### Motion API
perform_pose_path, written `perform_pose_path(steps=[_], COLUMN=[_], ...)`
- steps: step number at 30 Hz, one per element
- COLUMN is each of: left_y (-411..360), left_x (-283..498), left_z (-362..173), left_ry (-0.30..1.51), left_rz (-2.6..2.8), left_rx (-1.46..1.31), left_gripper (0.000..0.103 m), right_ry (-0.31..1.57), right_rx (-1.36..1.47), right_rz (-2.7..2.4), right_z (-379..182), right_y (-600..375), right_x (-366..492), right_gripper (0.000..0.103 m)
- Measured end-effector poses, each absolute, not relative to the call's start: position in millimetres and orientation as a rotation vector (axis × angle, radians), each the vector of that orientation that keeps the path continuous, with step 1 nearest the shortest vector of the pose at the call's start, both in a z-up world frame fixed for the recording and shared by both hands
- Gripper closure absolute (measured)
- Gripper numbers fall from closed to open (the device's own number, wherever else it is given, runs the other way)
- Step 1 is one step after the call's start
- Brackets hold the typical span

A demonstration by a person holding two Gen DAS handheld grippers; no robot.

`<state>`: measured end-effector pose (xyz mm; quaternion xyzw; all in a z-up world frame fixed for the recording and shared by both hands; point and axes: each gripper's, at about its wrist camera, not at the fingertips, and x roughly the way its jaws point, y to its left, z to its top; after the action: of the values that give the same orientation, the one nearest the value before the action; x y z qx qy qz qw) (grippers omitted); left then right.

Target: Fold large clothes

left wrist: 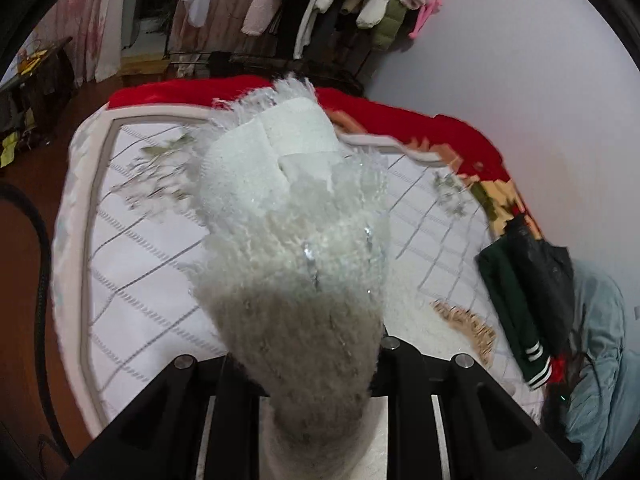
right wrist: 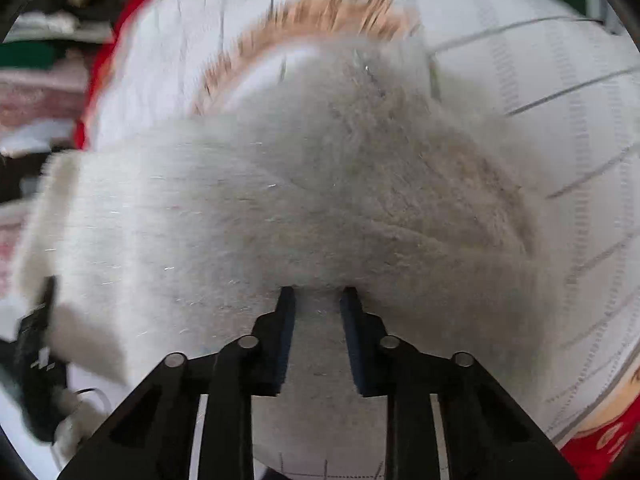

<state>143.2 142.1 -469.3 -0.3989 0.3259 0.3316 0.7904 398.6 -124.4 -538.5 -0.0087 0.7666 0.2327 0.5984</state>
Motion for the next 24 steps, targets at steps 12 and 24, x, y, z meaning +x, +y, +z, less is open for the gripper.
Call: perform_pose_path(steps=[12, 24], left_y=[194.1, 195.3], left_x=[120.5, 141.5], left_z=[-569.3, -562.3], left_ry=[0.734, 0.730], left_rz=[0.625, 0.666], left_rx=[-1.217, -1.127], left_gripper=[0.063, 0.080], right_ry=[1.736, 1.793], right_rx=[-0.091, -0.187], right_rz=[0.650, 0.580], right_z=[-489.6, -514.2], right_y=[-63.0, -31.8], right_x=[391.2, 395.6], right_gripper=[0.080, 0.078])
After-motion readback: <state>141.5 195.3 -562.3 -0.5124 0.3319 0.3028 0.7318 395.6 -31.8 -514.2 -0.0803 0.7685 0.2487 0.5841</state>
